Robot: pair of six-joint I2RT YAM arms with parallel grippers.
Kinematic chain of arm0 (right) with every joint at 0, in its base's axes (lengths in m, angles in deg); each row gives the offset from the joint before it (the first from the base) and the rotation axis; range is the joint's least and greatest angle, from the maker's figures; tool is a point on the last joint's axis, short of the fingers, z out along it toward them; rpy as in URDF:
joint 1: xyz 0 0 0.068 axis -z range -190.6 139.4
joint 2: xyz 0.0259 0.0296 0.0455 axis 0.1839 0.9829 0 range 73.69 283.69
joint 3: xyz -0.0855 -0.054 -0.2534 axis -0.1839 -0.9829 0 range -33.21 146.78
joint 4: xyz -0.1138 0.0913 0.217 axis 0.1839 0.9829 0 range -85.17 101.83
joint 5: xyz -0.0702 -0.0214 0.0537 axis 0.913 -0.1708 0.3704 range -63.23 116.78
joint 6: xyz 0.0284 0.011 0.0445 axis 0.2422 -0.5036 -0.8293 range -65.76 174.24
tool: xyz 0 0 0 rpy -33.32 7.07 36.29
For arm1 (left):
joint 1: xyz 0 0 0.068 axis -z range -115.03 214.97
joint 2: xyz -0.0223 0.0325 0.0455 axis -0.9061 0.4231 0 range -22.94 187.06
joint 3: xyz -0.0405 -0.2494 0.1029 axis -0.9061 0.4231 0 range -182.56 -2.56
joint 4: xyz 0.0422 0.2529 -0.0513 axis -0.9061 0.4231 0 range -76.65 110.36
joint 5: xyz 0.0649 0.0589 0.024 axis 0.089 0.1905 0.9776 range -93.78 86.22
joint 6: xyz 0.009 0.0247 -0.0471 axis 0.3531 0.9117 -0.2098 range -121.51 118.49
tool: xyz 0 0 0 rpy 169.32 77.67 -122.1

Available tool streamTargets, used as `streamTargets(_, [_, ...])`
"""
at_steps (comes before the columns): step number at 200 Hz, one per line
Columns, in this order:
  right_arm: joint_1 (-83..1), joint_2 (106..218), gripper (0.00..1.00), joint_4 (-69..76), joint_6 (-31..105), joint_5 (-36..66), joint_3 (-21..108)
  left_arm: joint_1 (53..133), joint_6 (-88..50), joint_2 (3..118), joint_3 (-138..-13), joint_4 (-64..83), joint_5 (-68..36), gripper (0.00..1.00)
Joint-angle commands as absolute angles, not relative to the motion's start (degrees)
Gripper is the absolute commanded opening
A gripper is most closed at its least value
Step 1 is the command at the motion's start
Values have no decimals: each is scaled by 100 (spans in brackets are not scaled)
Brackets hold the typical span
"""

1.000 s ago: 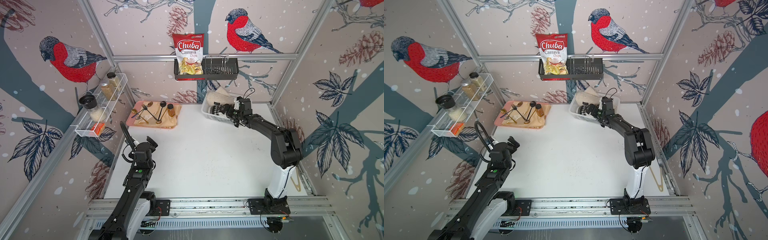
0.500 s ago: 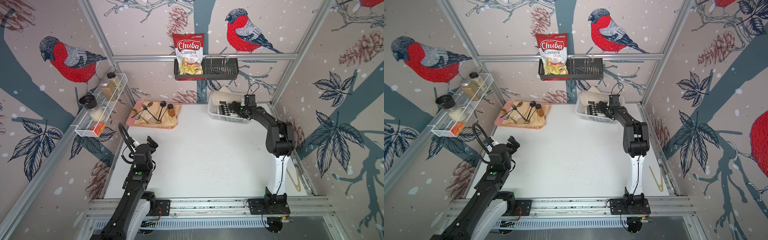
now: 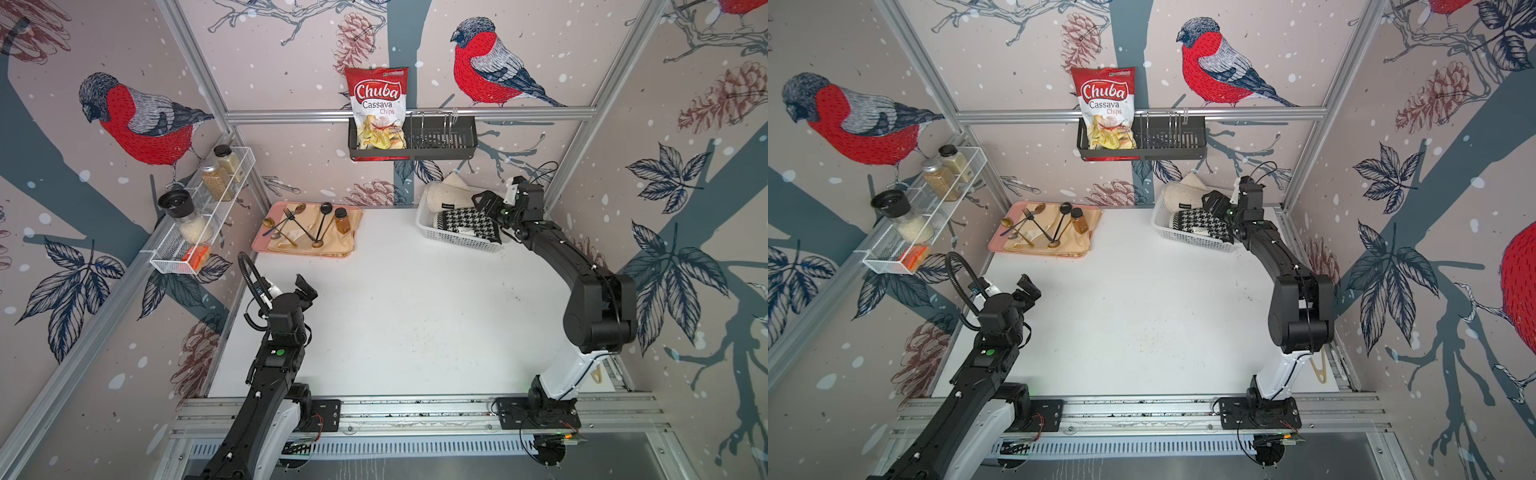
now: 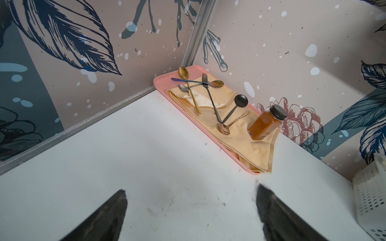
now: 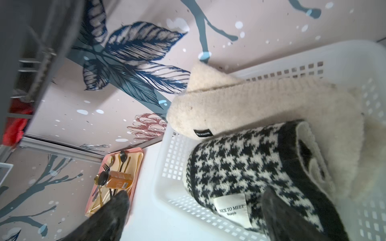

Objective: Roll up the scarf and place it into the basket
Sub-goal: Reset both arms

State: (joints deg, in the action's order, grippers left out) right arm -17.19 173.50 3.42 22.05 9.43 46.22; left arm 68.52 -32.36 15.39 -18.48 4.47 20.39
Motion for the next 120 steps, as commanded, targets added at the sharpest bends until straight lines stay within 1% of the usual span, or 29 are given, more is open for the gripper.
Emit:
streamTargets(1, [-1651,16861,100,91,2083,1134,4175,6866,-2859,1486,-1640,-276,2188,98])
streamTargets(14, [-1623,16533,100,61,2160,1474,3756,6866,-2628,1541,-1604,-633,2327,98])
streamTargets(25, [-1613,16277,100,21,2302,1893,3373,6866,-2372,1801,-1635,-1037,2467,98])
streamTargets(36, [-1586,16023,100,1,2456,2457,2979,6857,-2138,2250,-1870,-1166,2708,99])
streamTargets(56, [-1469,15570,100,-399,2691,3242,2087,6862,-1585,3144,-2265,-1406,2831,98])
streamTargets(75, [-1391,15253,100,-868,3005,3966,1351,6857,-1251,3848,-2265,-1915,2698,98])
streamTargets(93, [-1339,15112,100,-1337,3330,4480,808,6857,-796,4477,-1865,-3217,2498,98])
streamTargets(112, [-1247,15194,100,-1897,3616,4881,307,6841,-480,5447,-1503,-5104,2476,97])
streamTargets(116, [-1230,15227,100,-2013,3660,4967,223,6830,-425,5592,-1505,-5351,2400,97])
streamTargets(120, [-1213,15269,100,-2167,3727,5010,121,6815,-470,5640,-1624,-5158,2348,97])
